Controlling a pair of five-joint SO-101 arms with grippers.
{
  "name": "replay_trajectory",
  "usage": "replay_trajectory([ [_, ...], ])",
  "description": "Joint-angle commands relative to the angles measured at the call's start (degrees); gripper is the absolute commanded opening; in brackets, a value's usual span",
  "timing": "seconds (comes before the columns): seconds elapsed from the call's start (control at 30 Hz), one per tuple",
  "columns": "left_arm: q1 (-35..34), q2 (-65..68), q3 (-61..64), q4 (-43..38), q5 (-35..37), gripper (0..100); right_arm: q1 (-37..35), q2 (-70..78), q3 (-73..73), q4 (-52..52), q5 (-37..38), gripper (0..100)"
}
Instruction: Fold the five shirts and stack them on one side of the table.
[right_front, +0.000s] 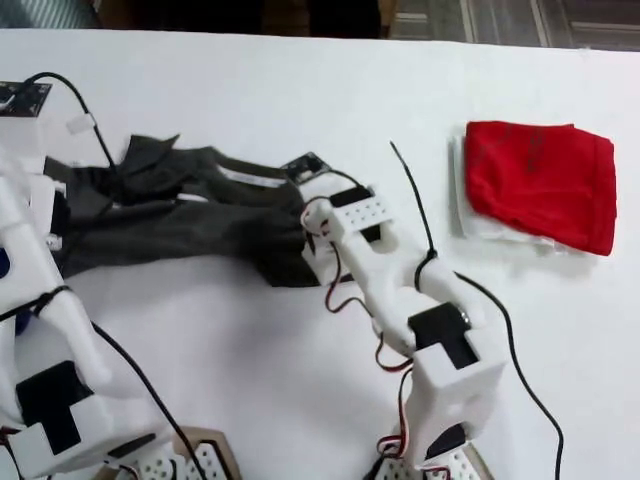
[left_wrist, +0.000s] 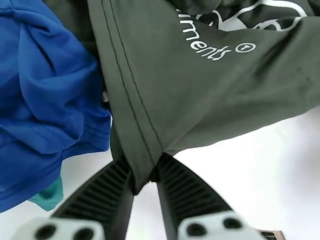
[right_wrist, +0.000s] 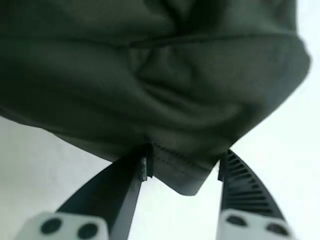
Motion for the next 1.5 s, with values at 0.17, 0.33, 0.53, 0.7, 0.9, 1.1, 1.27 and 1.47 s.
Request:
replay_trajectory([
  [0.17, -0.44, -2.46, -1.98, -1.05, 0.00, 3, 1.80, 0.75, -4.75, 5.41, -0.44, 20.8],
  [0.33, -0.44, -2.46, -1.98, -1.05, 0.00, 3, 3.91, 0.75, -4.92, 5.23, -0.44, 20.8],
  [0.53, -0.44, -2.46, -1.98, -1.05, 0.00, 3, 3.47, 1.27, -4.92, 5.23, -0.44, 20.5],
  [0.7, -0.44, -2.46, -1.98, -1.05, 0.00, 3, 3.82, 1.63, -4.84, 5.23, -0.44, 4.4],
  [0.9, -0.35, -2.46, 2.77, -3.60, 0.00, 3, 4.00, -6.46, -5.01, 5.14, 0.00, 2.3],
  [1.1, -0.35, -2.46, 13.05, -8.26, 0.00, 3, 5.85, -21.76, -4.92, 5.14, 1.58, 2.0],
  [1.27, -0.35, -2.55, 17.01, -9.49, 0.00, 3, 9.10, -30.90, -4.75, 5.49, 5.89, 2.0],
  [1.47, 0.53, -2.55, 27.82, -11.96, -3.78, 7, 16.31, -35.21, -4.57, 7.87, 9.23, 2.0],
])
